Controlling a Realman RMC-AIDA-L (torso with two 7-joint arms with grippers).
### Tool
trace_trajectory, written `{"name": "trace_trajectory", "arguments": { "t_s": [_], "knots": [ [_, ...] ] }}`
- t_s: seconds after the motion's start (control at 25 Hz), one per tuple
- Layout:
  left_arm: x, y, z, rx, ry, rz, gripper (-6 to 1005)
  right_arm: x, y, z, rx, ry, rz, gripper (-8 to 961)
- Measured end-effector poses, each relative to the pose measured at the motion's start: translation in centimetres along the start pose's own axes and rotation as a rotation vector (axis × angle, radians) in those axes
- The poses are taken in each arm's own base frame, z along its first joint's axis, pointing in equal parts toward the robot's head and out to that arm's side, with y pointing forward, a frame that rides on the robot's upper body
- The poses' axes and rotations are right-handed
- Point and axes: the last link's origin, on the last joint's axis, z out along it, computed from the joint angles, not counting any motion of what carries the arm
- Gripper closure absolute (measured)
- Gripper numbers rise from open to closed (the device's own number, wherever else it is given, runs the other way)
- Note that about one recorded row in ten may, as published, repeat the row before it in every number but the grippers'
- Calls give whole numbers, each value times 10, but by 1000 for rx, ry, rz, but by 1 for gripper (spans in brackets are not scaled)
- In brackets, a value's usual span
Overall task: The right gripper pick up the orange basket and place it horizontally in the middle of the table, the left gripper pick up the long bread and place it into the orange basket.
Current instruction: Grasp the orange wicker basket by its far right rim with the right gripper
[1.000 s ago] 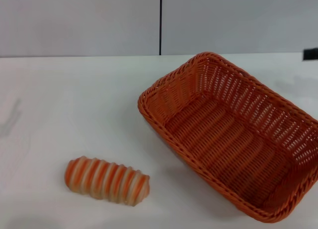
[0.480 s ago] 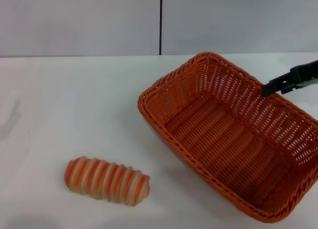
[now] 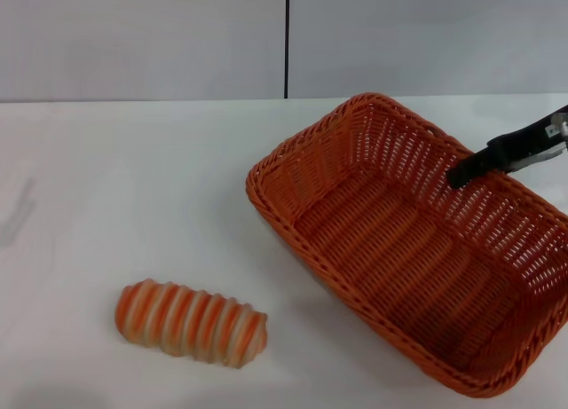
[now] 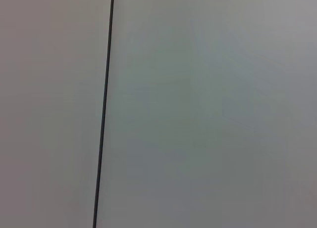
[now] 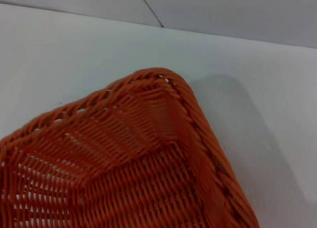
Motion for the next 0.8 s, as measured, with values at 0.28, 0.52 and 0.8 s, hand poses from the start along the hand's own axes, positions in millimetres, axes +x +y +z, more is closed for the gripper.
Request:
{"name": "trace_trajectory", "arguments": {
  "t_s": [0.28,0.52,0.8],
  "knots": [
    [0,-1,2,-2,0,3,199,1,-1,8,24,7,-15,306],
    [0,-1,3,-2,0,6,201,1,-2,9,31,1,-17,384],
    [1,-2,4,0,3,7,204,-1,-4,11,31,-27,-35,631]
  ]
}}
